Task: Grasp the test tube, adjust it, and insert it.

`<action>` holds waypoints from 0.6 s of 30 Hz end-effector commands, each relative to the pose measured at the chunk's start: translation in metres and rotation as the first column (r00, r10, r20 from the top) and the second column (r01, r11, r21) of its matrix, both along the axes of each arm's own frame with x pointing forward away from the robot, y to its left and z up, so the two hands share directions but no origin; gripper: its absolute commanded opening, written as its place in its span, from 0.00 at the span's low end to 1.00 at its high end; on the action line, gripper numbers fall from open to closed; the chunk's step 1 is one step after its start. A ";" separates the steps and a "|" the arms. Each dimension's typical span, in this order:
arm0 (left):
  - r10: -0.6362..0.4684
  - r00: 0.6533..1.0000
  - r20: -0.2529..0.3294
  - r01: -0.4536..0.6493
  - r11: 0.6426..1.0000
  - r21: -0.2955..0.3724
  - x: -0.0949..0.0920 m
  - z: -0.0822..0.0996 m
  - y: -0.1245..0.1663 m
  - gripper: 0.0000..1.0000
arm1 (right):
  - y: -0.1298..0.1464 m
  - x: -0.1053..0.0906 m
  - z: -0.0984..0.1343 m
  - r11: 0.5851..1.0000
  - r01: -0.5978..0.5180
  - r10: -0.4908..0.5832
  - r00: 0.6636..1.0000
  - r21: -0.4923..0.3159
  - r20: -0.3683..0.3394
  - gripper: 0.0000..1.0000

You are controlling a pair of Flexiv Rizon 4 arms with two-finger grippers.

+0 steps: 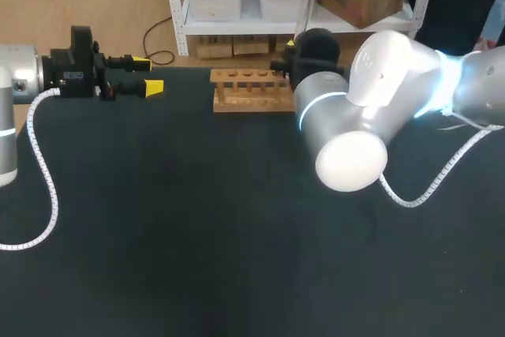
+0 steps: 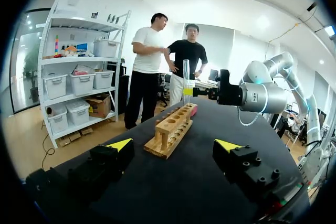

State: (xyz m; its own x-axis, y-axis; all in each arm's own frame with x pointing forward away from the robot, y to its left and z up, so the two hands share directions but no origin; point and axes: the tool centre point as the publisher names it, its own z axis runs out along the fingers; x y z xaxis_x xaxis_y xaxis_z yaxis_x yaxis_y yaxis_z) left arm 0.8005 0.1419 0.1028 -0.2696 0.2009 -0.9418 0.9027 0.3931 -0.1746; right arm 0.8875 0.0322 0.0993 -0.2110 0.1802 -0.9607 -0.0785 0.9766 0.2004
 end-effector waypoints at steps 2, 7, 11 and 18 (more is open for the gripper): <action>0.002 1.000 0.005 -0.002 1.000 -0.003 -0.001 -0.001 0.000 1.00 | -0.002 0.002 -0.016 0.997 -0.076 0.075 0.997 0.023 0.013 0.00; 0.002 1.000 0.005 -0.002 1.000 -0.003 -0.001 -0.001 0.000 1.00 | -0.001 0.001 -0.024 0.996 -0.086 0.086 0.996 0.030 -0.002 0.00; 0.002 1.000 0.005 -0.002 1.000 -0.003 -0.001 -0.001 0.000 1.00 | 0.000 0.001 -0.028 0.995 -0.093 0.093 0.996 0.031 -0.009 0.00; 0.002 1.000 0.005 -0.002 1.000 -0.003 -0.001 -0.001 0.000 1.00 | -0.001 -0.001 -0.032 0.994 -0.100 0.101 0.995 0.032 -0.019 0.00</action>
State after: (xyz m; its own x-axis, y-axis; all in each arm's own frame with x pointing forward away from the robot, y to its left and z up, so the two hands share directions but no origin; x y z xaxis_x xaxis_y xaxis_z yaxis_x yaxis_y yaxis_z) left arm 0.8005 0.1420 0.1028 -0.2697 0.2009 -0.9418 0.9027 0.3932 -0.1746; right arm 0.8849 0.0357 0.0706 -0.2513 0.1844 -0.9502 -0.0780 0.9746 0.2098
